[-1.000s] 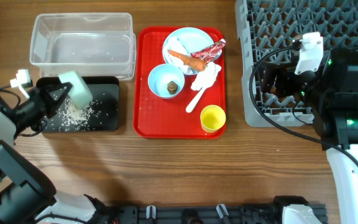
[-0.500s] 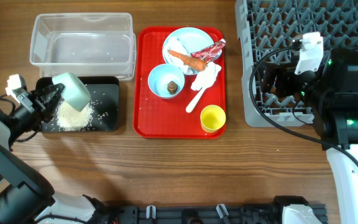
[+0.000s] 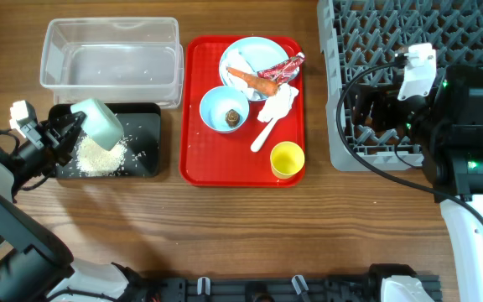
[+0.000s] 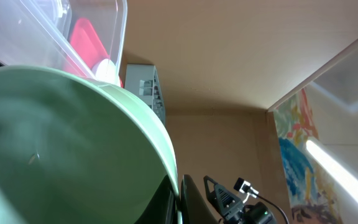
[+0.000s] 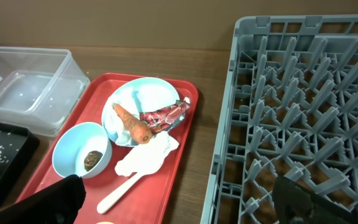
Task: Sort waste into correct bins and load items into the dishwasher rack
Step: 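Tip the green bowl over the black tray to pour out rice, then return the empty green bowl to the red tray with left gripper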
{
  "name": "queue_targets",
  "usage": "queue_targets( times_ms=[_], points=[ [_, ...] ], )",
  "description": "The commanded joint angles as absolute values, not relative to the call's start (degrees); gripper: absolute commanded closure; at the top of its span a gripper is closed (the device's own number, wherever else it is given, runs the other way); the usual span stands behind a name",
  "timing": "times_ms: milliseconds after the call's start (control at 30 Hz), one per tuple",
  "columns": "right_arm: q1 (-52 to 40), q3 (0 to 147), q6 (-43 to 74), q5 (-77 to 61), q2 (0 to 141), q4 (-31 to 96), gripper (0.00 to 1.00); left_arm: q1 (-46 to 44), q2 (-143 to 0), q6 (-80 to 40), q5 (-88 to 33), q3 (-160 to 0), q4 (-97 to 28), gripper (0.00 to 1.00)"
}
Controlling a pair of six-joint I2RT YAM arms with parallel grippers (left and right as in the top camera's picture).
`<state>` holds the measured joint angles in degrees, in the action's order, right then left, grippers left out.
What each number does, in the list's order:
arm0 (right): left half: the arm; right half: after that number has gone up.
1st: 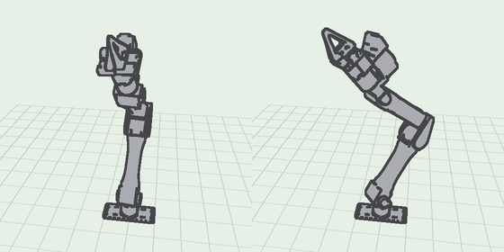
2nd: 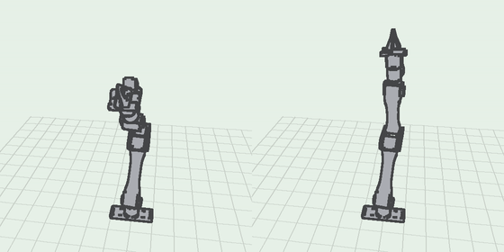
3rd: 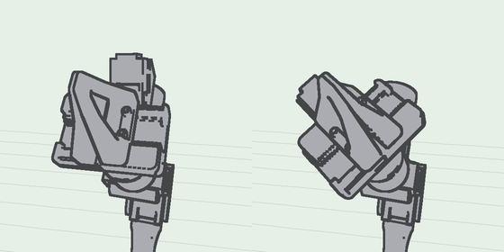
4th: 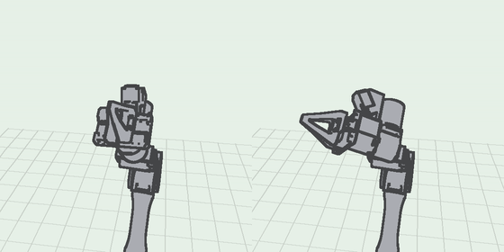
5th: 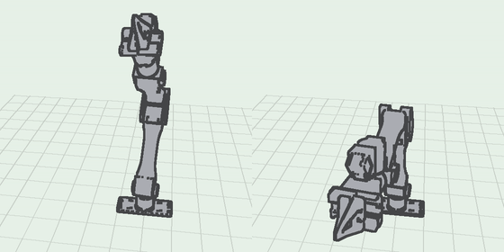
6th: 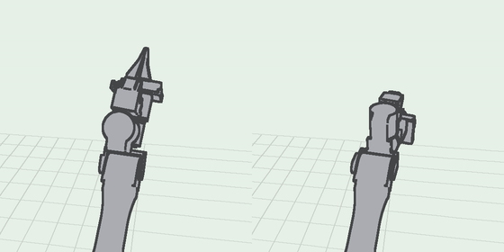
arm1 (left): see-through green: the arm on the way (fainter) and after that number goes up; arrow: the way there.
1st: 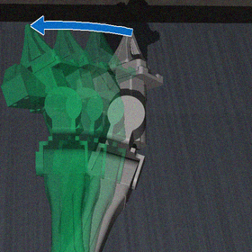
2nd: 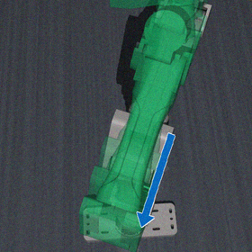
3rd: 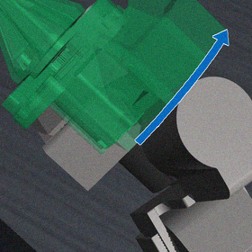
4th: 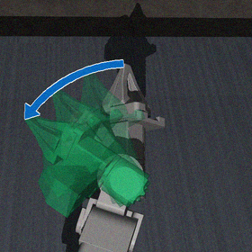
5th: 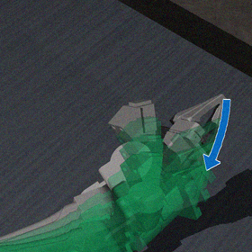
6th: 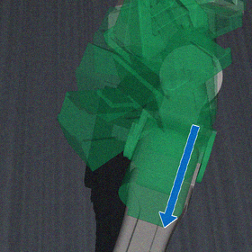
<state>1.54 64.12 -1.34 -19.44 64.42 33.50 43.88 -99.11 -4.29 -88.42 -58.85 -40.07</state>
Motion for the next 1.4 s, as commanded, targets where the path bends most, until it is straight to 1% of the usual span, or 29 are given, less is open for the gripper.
queue_targets(
  times_ms=[0, 100, 233, 333, 433, 500, 600, 667, 700, 800, 833, 967, 1033, 1100, 1233, 1367],
  points=[
    [1.3, 65.5, -0.9, -19.5, 64.7, 33.5, 0.01, 43.0, -97.5, -7.5, -90.3, -58.8, -39.9, 0.96],
    [1.3, 65.5, -0.9, -19.5, 64.7, 33.8, 0.00, 42.9, -95.5, -15.2, -90.3, -58.8, -39.9, 0.96],
    [1.3, 65.5, -0.9, -19.5, 64.7, 33.9, 0.01, 42.4, -92.7, -15.7, -90.3, -58.8, -37.2, 0.96],
    [1.3, 65.5, -1.4, -19.3, 64.7, 33.8, 0.00, 39.3, -88.9, -15.9, -89.4, -60.2, -34.5, 0.96],
    [1.3, 65.5, -1.5, -19.3, 64.7, 33.8, 0.01, 31.7, -82.1, -17.4, -77.6, -63.7, -34.4, 0.96],
    [1.3, 65.5, -1.5, -19.3, 64.7, 33.9, 0.00, 25.3, -77.5, -17.5, -66.0, -65.2, -34.5, 0.96],
    [1.3, 65.5, -1.5, -19.3, 64.7, 33.7, 0.01, 12.5, -72.1, -17.4, -47.3, -65.4, -35.5, 0.96],
    [1.3, 65.5, -1.5, -19.3, 64.7, 33.7, 0.00, 3.7, -71.2, -17.4, -36.1, -65.4, -37.2, 0.96],
    [1.3, 65.5, -1.5, -19.3, 64.7, 33.7, 0.00, -2.1, -71.4, -17.4, -29.5, -65.4, -38.5, 0.96],
    [1.3, 65.5, -1.5, -19.3, 64.7, 33.7, 0.00, -14.0, -73.6, -17.4, -17.9, -65.4, -39.7, 0.96],
    [1.3, 65.5, -1.5, -19.3, 64.7, 33.7, 0.00, -20.0, -75.5, -17.4, -13.9, -65.4, -39.7, 0.96],
    [1.3, 65.5, -1.3, -19.3, 64.7, 33.8, 0.00, -32.9, -83.2, -17.6, -4.1, -65.4, -40.6, 0.96],
    [1.3, 65.5, -1.3, -19.3, 64.7, 33.8, 0.00, -36.3, -87.5, -20.1, 0.2, -65.4, -41.4, 0.96],
    [1.3, 65.5, -1.3, -19.3, 64.7, 33.8, 0.00, -38.4, -92.4, -20.5, 1.0, -65.4, -41.8, 0.96],
    [1.3, 65.5, -1.3, -19.3, 64.7, 33.8, 0.01, -39.1, -99.1, -20.4, 1.1, -65.4, -41.8, 0.96],
    [1.3, 65.5, -1.3, -19.3, 64.7, 33.8, 0.00, -39.1, -102.1, -20.4, 2.9, -65.4, -41.9, 0.96]
  ],
)
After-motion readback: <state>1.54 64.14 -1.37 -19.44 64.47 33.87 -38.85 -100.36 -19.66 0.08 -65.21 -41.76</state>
